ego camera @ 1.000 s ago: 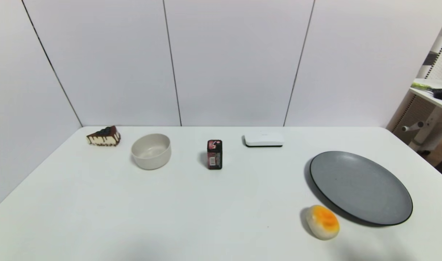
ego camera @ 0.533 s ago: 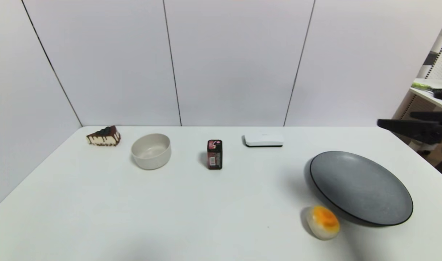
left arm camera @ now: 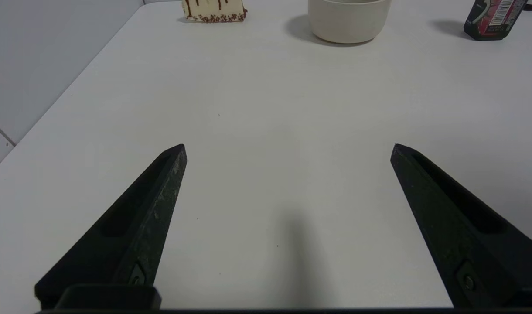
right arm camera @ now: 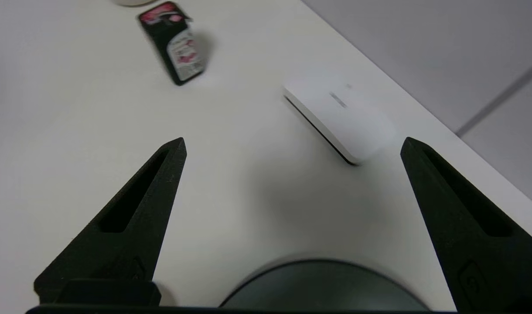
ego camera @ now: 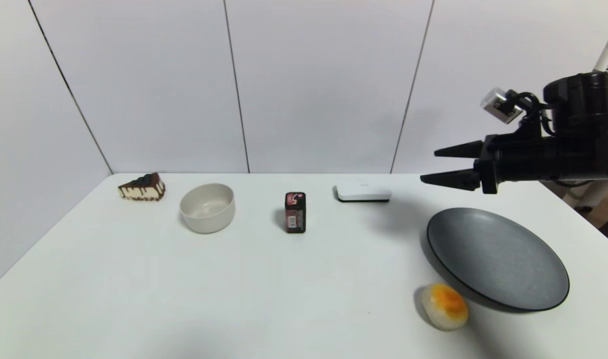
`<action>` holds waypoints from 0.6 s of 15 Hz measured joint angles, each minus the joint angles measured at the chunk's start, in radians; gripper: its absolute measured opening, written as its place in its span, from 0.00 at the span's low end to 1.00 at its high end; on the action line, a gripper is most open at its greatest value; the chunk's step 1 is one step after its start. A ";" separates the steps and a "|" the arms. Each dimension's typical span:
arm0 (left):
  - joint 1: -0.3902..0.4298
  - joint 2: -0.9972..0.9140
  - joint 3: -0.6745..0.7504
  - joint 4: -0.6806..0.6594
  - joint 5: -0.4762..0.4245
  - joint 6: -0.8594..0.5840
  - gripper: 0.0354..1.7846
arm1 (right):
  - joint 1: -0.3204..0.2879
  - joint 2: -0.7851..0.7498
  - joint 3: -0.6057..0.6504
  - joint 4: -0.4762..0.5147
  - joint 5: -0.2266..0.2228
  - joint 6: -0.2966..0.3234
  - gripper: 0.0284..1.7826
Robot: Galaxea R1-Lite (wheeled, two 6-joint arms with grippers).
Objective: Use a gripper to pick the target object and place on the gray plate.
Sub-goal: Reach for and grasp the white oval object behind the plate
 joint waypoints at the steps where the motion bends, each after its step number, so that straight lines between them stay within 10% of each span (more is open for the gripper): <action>1: 0.000 0.000 0.000 0.000 0.000 0.000 0.94 | 0.005 0.046 -0.026 -0.001 0.068 -0.049 0.95; 4: 0.000 0.000 0.000 0.000 0.000 0.001 0.94 | 0.018 0.156 -0.103 -0.002 0.180 -0.168 0.95; 9: 0.000 0.000 0.000 0.000 0.000 0.001 0.94 | 0.035 0.338 -0.319 0.007 0.222 -0.210 0.95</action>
